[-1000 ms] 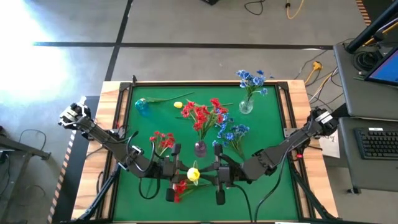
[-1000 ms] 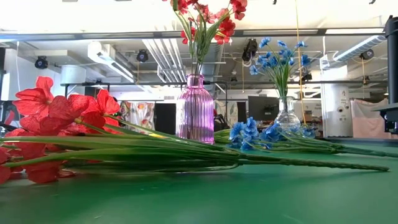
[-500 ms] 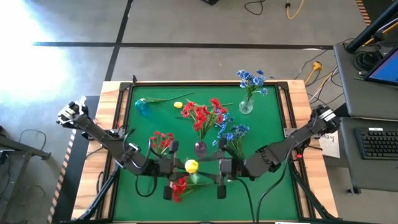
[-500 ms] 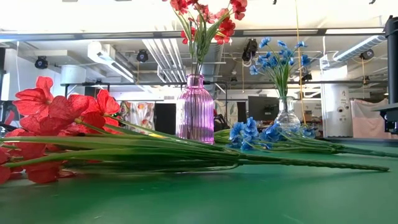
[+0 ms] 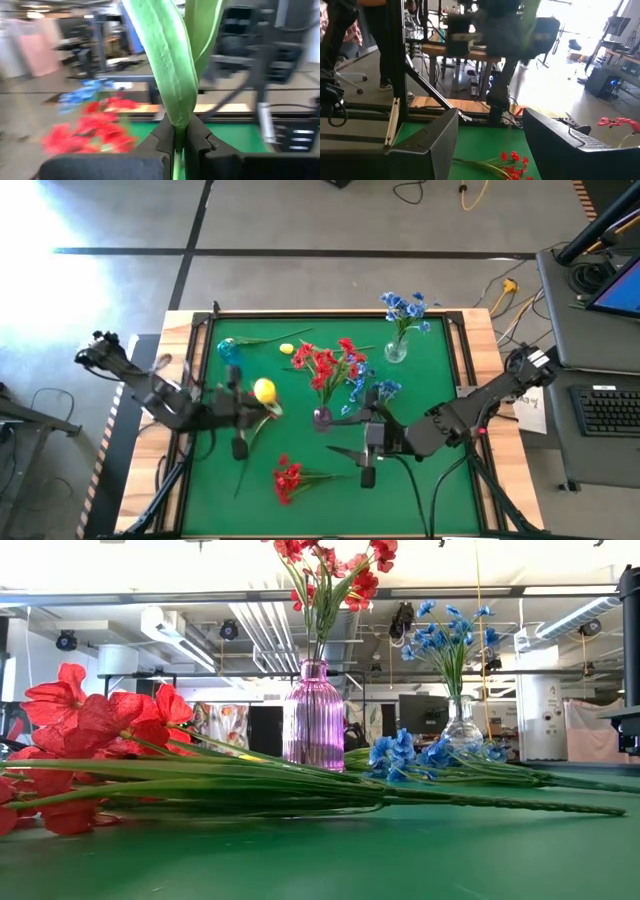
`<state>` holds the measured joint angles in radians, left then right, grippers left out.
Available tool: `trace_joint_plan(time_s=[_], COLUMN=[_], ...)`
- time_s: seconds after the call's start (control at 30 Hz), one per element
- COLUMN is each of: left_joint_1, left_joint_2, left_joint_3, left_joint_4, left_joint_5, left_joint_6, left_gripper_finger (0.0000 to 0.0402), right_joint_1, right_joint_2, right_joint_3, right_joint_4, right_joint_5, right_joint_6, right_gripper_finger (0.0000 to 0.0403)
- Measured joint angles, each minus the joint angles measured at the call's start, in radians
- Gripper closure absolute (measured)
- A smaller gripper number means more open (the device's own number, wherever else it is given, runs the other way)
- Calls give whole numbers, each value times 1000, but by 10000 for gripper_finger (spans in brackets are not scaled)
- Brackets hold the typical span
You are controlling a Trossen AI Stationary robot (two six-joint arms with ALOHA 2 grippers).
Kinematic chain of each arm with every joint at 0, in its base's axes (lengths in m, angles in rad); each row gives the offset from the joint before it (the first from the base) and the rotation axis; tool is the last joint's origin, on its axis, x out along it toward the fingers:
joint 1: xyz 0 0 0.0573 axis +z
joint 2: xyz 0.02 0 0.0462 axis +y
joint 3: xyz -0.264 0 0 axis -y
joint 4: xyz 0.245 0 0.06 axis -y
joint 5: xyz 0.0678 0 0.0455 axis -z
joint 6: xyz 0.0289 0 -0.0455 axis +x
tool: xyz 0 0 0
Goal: Sort flowers into vase by color
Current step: Put the bottom right yellow flower into the blue vase
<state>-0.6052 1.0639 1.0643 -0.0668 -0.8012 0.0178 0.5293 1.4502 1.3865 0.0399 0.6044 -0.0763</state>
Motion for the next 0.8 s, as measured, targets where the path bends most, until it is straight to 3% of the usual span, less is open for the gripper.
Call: trace_joint_plan(time_s=[0.2,0.53,0.8], left_joint_1=[30,264,489], left_joint_2=[-146,-461,-663], left_joint_3=[-48,-315,-442], left_joint_4=[-118,-98,-96], left_joint_5=[-184,-188,-189], left_joint_6=[9,19,26], left_gripper_finger=[401,401,401], right_joint_1=[-2,-5,-5], right_joint_2=[-14,-35,-59], right_joint_3=[0,0,0], right_joint_4=[-54,-75,-90], right_joint_5=[0,0,0], right_joint_6=[5,-1,7], right_gripper_finger=[188,188,188])
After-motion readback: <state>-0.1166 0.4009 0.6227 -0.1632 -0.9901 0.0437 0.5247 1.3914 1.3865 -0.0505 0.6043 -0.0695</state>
